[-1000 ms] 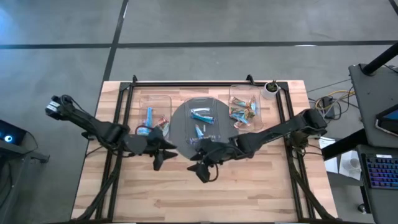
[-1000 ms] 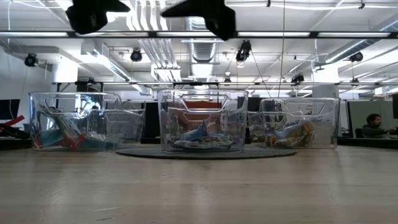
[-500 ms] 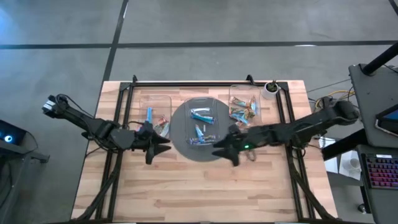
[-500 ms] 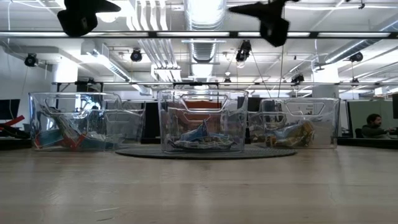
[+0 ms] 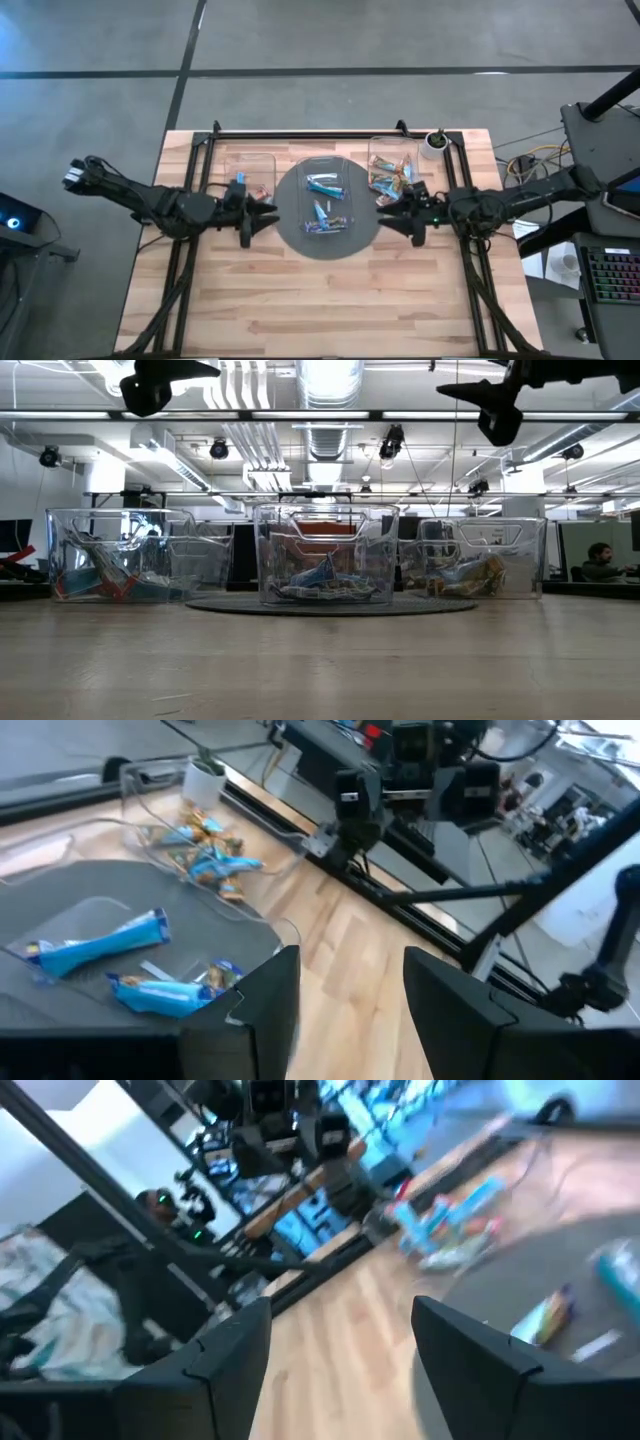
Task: Pick and place Granola Bars by type
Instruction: Return to Home Position
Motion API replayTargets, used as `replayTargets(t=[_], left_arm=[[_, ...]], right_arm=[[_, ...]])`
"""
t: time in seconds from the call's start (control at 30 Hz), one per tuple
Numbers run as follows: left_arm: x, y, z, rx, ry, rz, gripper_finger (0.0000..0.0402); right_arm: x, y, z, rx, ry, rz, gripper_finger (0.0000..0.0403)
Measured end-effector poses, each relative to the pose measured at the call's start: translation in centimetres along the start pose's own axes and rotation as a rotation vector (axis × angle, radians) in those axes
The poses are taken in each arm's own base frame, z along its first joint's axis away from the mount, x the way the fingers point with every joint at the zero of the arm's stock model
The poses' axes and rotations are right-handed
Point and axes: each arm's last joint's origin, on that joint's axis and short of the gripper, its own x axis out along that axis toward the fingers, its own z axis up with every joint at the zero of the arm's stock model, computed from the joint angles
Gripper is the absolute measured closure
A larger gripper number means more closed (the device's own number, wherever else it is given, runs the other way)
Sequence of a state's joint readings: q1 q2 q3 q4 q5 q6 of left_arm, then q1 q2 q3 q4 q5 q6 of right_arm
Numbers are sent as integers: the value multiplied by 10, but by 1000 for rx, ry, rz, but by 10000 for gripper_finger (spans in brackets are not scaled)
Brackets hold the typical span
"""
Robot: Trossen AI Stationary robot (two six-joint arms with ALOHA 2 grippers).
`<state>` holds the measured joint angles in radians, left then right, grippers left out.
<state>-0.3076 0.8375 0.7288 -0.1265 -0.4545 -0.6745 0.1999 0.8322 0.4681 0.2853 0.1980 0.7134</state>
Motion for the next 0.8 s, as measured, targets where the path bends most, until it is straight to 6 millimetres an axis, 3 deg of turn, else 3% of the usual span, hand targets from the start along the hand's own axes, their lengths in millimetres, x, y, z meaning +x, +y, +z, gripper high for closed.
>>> replayTargets(t=[0.23, 0.43, 0.6, 0.8], left_arm=[[6, 11, 8, -8, -43, 69, 239], [9, 20, 15, -16, -73, 121, 239], [10, 25, 18, -17, -88, 146, 239], [10, 25, 18, -21, -81, 138, 239]], right_arm=[[11, -5, 6, -108, -67, -38, 170], [19, -36, 20, -65, -3, -26, 170], [12, -55, 41, -51, -55, -51, 170], [-1, -51, 47, -79, -74, -41, 170]])
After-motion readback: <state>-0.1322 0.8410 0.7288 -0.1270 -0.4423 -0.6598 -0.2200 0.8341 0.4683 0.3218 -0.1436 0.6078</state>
